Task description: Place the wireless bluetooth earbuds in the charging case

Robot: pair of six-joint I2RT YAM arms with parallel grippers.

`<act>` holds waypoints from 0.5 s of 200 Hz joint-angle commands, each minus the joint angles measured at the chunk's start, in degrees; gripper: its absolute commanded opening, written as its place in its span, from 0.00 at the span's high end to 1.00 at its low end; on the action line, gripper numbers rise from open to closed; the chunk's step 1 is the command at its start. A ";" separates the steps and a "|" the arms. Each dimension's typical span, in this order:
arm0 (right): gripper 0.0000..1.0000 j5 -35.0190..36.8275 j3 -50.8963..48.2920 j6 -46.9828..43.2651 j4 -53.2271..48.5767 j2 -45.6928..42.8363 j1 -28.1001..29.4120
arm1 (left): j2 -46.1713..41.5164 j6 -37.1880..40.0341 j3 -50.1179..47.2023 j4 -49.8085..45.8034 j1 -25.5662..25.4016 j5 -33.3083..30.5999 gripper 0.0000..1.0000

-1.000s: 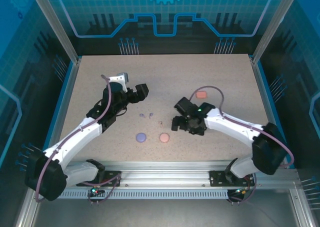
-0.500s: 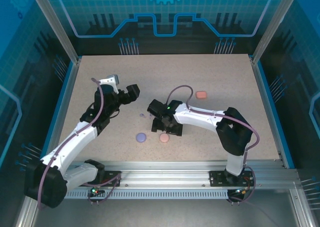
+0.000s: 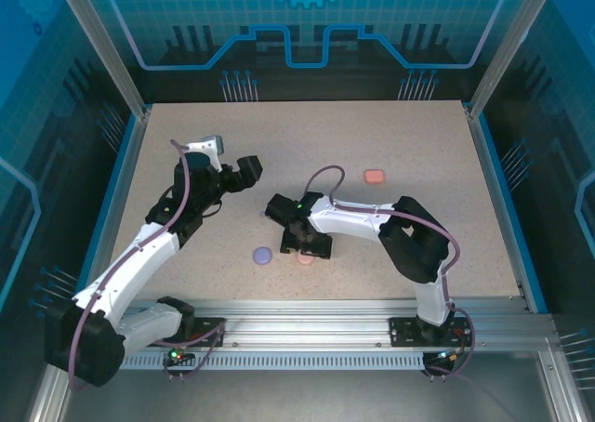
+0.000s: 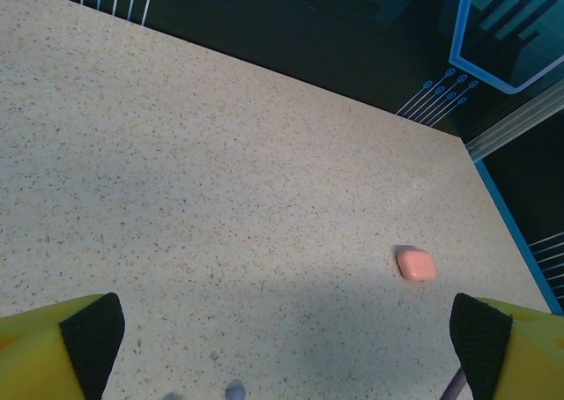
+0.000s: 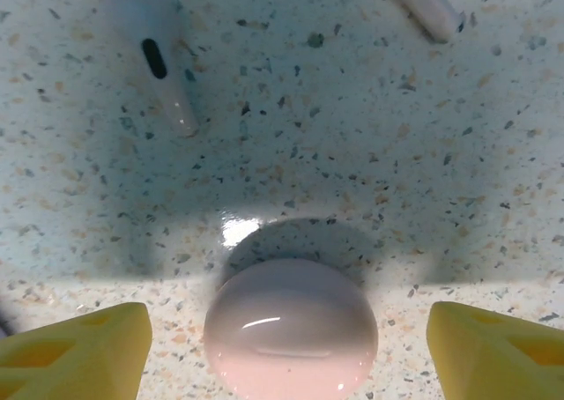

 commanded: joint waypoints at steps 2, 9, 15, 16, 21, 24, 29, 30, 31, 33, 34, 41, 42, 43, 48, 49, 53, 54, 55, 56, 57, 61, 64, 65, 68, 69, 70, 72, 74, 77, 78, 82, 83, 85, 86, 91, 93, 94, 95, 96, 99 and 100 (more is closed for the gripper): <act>0.20 0.72 -0.12 1.45 -1.30 1.17 0.65 | 0.70 -0.48 1.22 -0.61 0.21 1.73 0.01; 0.21 0.60 -0.29 1.54 -1.08 1.19 0.60 | 0.80 -0.68 0.95 -0.41 0.21 1.88 0.01; 0.22 0.53 -0.47 1.71 -0.87 1.23 0.62 | 0.87 -0.84 0.66 -0.19 0.18 1.98 0.01; 0.22 0.51 -0.53 1.67 -0.82 1.20 0.64 | 0.86 -0.89 0.66 -0.16 0.20 1.99 0.01; 0.23 0.49 -0.73 1.76 -0.55 1.14 0.58 | 0.92 -0.96 0.42 0.07 0.21 2.16 0.01; 0.23 0.42 -0.82 1.83 -0.43 1.14 0.58 | 0.86 -0.99 0.27 0.19 0.21 2.24 0.01; 0.24 0.37 -0.97 1.89 -0.27 1.12 0.63 | 0.91 -1.09 0.10 0.23 0.21 2.32 0.01; 0.24 0.35 -1.04 1.89 -0.26 1.11 0.64 | 0.88 -1.06 0.11 0.27 0.21 2.34 0.01; 0.24 0.33 -1.03 1.90 -0.21 1.10 0.65 | 0.91 -1.05 0.03 0.24 0.21 2.35 0.01; 0.24 0.39 -1.09 1.92 -0.17 1.14 0.65 | 0.93 -1.06 -0.03 0.22 0.21 2.40 0.01; 0.24 0.40 -1.14 1.95 -0.16 1.12 0.65 | 0.93 -1.09 0.00 0.22 0.21 2.42 0.01; 0.25 0.33 -1.27 2.10 -0.08 1.07 0.66 | 0.98 -1.03 -0.06 0.19 0.21 2.52 0.01; 0.25 0.37 -1.32 2.13 -0.07 1.08 0.61 | 0.96 -1.03 -0.05 0.16 0.21 2.52 0.01; 0.25 0.39 -1.35 2.15 -0.03 1.04 0.63 | 0.99 -1.08 -0.05 0.19 0.21 2.48 0.01; 0.25 0.40 -1.47 2.14 -0.02 1.09 0.65 | 1.00 -1.05 -0.19 0.29 0.21 2.58 0.01; 0.25 0.40 -1.46 2.15 0.00 1.09 0.65 | 1.06 -1.04 -0.21 0.21 0.21 2.55 0.01; 0.25 0.26 -1.61 2.14 0.07 1.00 0.64 | 0.96 -1.08 -0.27 0.25 0.21 2.60 0.01; 0.25 0.29 -1.62 2.15 0.09 1.05 0.65 | 0.99 -1.05 -0.29 0.28 0.21 2.61 0.01; 0.25 0.26 -1.63 2.20 0.05 1.03 0.65 | 1.01 -1.09 -0.30 0.29 0.21 2.61 0.01; 0.25 0.25 -1.67 2.18 0.03 1.02 0.65 | 1.06 -1.06 -0.31 0.25 0.25 2.57 0.01; 0.26 0.28 -1.74 2.21 0.11 0.97 0.65 | 1.08 -1.09 -0.31 0.28 0.23 2.60 0.01; 0.26 0.32 -1.84 2.25 0.19 0.97 0.63 | 1.06 -1.06 -0.31 0.24 0.21 2.63 0.01; 0.26 0.23 -1.95 2.31 0.19 0.97 0.65 | 1.04 -1.09 -0.29 0.25 0.21 2.62 0.01; 0.26 0.28 -1.92 2.32 0.19 0.94 0.65 | 1.07 -1.11 -0.30 0.28 0.21 2.62 0.01; 0.26 0.17 -1.90 2.38 0.24 0.99 0.68 | 1.09 -1.04 -0.26 0.23 0.21 2.64 0.01; 0.26 0.16 -1.94 2.40 0.26 1.00 0.71 | 1.10 -1.04 -0.29 0.18 0.21 2.63 0.01; 0.26 0.15 -2.01 2.41 0.27 0.96 0.73 | 1.15 -1.03 -0.30 0.20 0.21 2.62 0.01; 0.26 0.15 -2.06 2.46 0.28 0.93 0.74 | 1.19 -1.03 -0.27 0.17 0.25 2.64 0.01; 0.26 0.15 -2.11 2.43 0.35 0.94 0.74 | 1.19 -1.10 -0.24 0.14 0.24 2.62 0.01; 0.26 0.19 -2.22 2.47 0.42 0.94 0.81 | 1.20 -1.05 -0.25 0.17 0.21 2.62 0.01; 0.26 0.17 -2.24 2.45 0.44 0.97 0.82 | 1.20 -1.04 -0.24 0.20 0.21 2.62 0.01; 0.27 0.13 -2.33 2.51 0.54 0.96 0.83 | 1.19 -1.18 -0.26 0.16 0.21 2.62 0.01; 0.27 0.09 -2.38 2.55 0.59 0.98 0.83 | 1.19 -1.10 -0.29 0.19 0.21 2.66 0.01; 0.27 0.07 -2.46 2.59 0.62 0.96 0.83 | 1.20 -1.14 -0.26 0.25 0.21 2.70 0.01; 0.27 0.06 -2.44 2.59 0.63 0.94 0.79 | 1.24 -1.17 -0.25 0.28 0.21 2.70 0.01; 0.28 -0.02 -2.56 2.60 0.71 1.01 0.84 | 1.26 -1.20 -0.26 0.25 0.21 2.79 0.01; 0.29 0.02 -2.66 2.60 0.76 1.05 0.90 | 1.30 -1.21 -0.26 0.29 0.21 2.79 0.01; 0.29 -0.01 -2.63 2.64 0.79 1.03 0.86 | 1.34 -1.21 -0.24 0.30 0.25 2.84 0.01; 0.29 0.03 -2.61 2.66 0.80 1.02 0.89 | 1.35 -1.25 -0.28 0.26 0.27 2.86 0.01; 0.29 0.00 -2.61 2.63 0.85 1.01 0.91 | 1.36 -1.23 -0.25 0.24 0.24 2.87 0.01; 0.30 -0.03 -2.68 2.67 0.91 1.08 0.87 | 1.45 -1.25 -0.26 0.29 0.21 2.88 0.01; 0.30 -0.03 -2.68 2.68 0.95 1.09 0.90 | 1.45 -1.23 -0.29 0.25 0.25 2.88 0.01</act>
